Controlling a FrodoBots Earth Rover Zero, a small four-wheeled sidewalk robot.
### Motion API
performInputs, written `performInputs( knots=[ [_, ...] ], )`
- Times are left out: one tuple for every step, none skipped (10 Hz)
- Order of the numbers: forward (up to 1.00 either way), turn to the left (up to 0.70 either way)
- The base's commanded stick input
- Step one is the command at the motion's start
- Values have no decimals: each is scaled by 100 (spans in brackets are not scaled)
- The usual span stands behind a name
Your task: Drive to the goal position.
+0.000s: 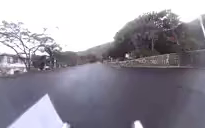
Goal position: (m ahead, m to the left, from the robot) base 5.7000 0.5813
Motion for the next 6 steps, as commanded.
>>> performInputs(
  knots=[
    [20,0],
    [0,0],
    [0,0],
    [0,0],
    [0,0],
    [36,0]
  ],
)
